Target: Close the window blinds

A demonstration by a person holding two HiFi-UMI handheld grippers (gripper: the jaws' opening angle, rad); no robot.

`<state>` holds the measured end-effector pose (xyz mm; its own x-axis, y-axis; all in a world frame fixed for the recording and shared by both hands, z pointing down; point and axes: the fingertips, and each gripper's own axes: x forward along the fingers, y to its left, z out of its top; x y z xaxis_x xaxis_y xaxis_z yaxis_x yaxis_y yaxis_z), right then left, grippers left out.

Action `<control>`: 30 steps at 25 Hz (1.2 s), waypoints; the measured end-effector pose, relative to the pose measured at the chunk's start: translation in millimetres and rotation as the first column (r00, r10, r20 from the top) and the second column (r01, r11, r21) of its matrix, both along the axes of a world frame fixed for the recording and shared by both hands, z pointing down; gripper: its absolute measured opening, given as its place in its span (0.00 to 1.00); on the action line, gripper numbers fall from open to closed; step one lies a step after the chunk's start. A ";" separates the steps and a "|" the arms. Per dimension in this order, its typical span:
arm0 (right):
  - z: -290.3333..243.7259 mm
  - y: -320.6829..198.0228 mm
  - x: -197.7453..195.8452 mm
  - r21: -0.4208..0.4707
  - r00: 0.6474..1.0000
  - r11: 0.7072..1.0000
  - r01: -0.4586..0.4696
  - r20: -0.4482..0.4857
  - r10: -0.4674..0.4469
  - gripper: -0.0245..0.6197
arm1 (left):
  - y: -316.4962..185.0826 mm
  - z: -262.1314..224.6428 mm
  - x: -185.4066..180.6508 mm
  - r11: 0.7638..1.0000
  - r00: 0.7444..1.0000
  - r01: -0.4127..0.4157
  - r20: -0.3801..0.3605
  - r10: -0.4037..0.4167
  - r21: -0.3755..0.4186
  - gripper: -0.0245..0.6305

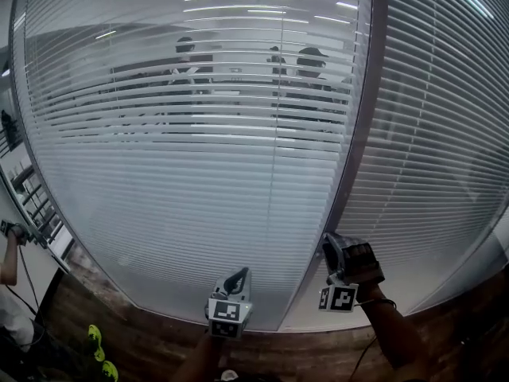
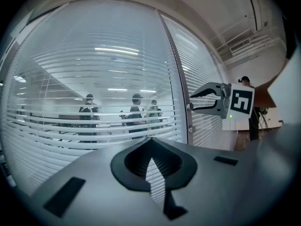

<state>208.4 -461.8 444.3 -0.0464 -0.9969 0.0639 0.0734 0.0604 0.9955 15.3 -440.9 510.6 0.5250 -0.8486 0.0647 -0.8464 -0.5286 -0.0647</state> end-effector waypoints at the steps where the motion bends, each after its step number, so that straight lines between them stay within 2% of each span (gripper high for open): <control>1: -2.6 2.2 0.1 0.009 0.995 1.000 -0.001 0.100 0.000 0.31 | 1.6 1.7 -1.6 1.000 1.000 0.002 0.006 -0.002 -0.018 0.04; 2: -5.7 3.3 0.6 0.009 0.977 1.000 -0.008 0.214 0.006 0.31 | 2.4 3.0 -3.2 1.000 1.000 0.004 0.012 -0.003 -0.029 0.04; 3: -9.8 3.9 1.2 0.004 0.941 1.000 -0.015 0.337 0.013 0.32 | 2.8 3.1 -4.4 0.999 1.000 0.004 0.016 -0.004 -0.035 0.04; 4: -14.6 4.4 1.8 -0.005 0.886 1.000 -0.020 0.463 0.020 0.32 | 3.2 1.5 -5.1 0.999 1.000 0.004 0.018 -0.004 -0.037 0.04; 5: -19.0 4.7 2.6 -0.018 0.810 1.000 -0.022 0.585 0.028 0.32 | 3.7 -1.2 -5.1 0.999 1.000 0.004 0.016 -0.003 -0.035 0.04; 6: -22.3 4.4 4.3 -0.030 0.717 0.999 -0.024 0.696 0.038 0.32 | 4.0 -4.0 -4.7 0.999 1.000 0.003 0.010 -0.003 -0.032 0.04; 8: -24.7 0.8 10.5 -0.040 0.502 0.998 -0.039 0.863 0.054 0.33 | 3.2 -7.3 -4.6 1.000 1.000 0.006 -0.010 -0.006 -0.021 0.04; 10: -20.9 -4.6 18.4 -0.048 0.284 0.997 -0.059 0.957 0.062 0.33 | 4.0 -6.5 -4.5 1.000 1.000 0.004 -0.011 -0.004 -0.026 0.04; 11: -17.2 -7.4 22.1 -0.057 0.194 0.996 -0.066 0.979 0.068 0.34 | 5.6 -5.8 -3.4 0.999 1.000 0.000 -0.007 0.000 -0.035 0.04; 12: -13.6 -10.1 25.2 -0.066 0.123 0.995 -0.069 0.990 0.074 0.34 | 6.3 -4.9 -2.0 0.999 1.000 -0.004 -0.009 0.004 -0.033 0.04; 13: -11.1 -12.4 27.4 -0.071 0.068 0.995 -0.071 0.995 0.075 0.33 | 6.1 -3.7 -0.7 1.000 1.000 -0.007 -0.017 0.007 -0.021 0.04; 14: -10.0 -14.0 29.0 -0.072 0.030 0.995 -0.075 0.997 0.074 0.33 | 5.6 -2.4 0.2 1.000 1.000 -0.009 -0.025 0.009 -0.007 0.04; 17: -9.0 -16.5 31.9 -0.079 -0.028 0.992 -0.097 0.997 0.077 0.33 | 9.6 0.5 1.3 0.999 1.000 -0.014 -0.011 0.013 -0.036 0.04; 18: -9.0 -16.6 32.4 -0.081 -0.039 0.991 -0.104 0.996 0.078 0.30 | 10.1 0.3 1.1 0.999 1.000 -0.013 -0.013 0.012 -0.036 0.04; 19: -9.1 -16.6 32.7 -0.081 -0.048 0.991 -0.108 0.996 0.077 0.24 | 10.4 -0.9 0.6 0.999 1.000 -0.010 -0.018 0.010 -0.034 0.04; 23: -9.4 -16.8 32.8 -0.075 -0.070 0.992 -0.105 0.995 0.068 0.24 | 10.7 0.2 -3.1 0.998 1.000 -0.005 -0.009 0.005 -0.055 0.04; 27: -9.8 -16.2 31.5 -0.072 -0.060 0.993 -0.089 0.996 0.067 0.24 | 11.2 3.7 -2.9 0.998 1.000 -0.009 -0.008 0.008 -0.062 0.04; 29: -9.4 -15.5 31.1 -0.072 -0.029 0.994 -0.085 0.997 0.069 0.24 | 12.3 4.2 -0.8 0.998 1.000 -0.014 -0.008 0.014 -0.064 0.04; 30: -9.3 -15.6 30.8 -0.072 -0.002 0.994 -0.084 0.997 0.072 0.24 | 12.1 4.6 0.0 0.998 1.000 -0.016 -0.006 0.016 -0.064 0.04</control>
